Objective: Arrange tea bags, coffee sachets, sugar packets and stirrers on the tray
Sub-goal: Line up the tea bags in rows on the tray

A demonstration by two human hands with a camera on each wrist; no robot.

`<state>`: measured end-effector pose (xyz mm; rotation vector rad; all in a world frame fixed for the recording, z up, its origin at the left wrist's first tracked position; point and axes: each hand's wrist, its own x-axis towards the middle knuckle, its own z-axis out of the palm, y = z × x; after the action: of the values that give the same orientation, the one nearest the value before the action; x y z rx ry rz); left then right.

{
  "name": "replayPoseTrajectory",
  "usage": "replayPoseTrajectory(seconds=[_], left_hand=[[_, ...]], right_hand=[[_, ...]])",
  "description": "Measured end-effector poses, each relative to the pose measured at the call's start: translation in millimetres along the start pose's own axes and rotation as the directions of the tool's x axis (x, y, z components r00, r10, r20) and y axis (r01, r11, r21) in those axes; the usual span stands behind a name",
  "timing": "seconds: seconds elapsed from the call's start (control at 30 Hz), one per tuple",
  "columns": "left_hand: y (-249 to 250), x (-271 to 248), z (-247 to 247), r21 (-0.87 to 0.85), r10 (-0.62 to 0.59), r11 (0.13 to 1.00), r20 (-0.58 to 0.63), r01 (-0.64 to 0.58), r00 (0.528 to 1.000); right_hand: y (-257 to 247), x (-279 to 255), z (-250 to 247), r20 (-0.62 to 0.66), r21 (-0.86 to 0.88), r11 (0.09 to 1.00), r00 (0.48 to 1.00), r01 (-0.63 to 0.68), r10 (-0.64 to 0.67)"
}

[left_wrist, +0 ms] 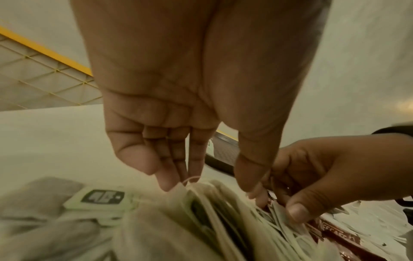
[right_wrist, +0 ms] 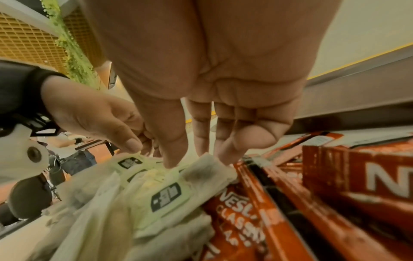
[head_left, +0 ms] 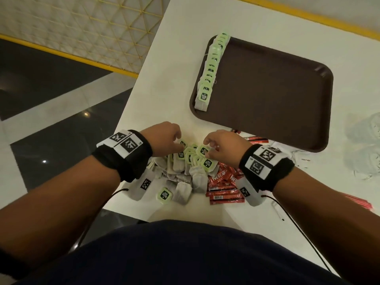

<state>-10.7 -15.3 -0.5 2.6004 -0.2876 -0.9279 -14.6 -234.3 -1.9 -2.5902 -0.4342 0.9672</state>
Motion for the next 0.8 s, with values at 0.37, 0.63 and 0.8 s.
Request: replayPoseTrajectory(seconds=[0.37, 0.63, 0.8], left_hand=[[7.1, -12.6, 15.0, -0.083, -0.088, 0.993, -0.076, 0.082, 0.993], [5.9, -13.1, 7.4, -0.186, -0.071, 0.982, -0.161, 0.040, 0.984], [3.4, -13.6, 0.6, -0.247, -0.030, 0.969, -0.229, -0.028, 0.973]], right_hand=[[-8.0, 18.0, 11.9, -0.026, -0.097, 0.994, 0.999, 0.040, -0.043], [-2.3, 10.7, -1.1, -0.126, 0.094, 0.991, 0.988, 0.100, -0.087], [3.4, 2.7, -13.0, -0.177, 0.337, 0.934, 0.982, 0.118, -0.060]])
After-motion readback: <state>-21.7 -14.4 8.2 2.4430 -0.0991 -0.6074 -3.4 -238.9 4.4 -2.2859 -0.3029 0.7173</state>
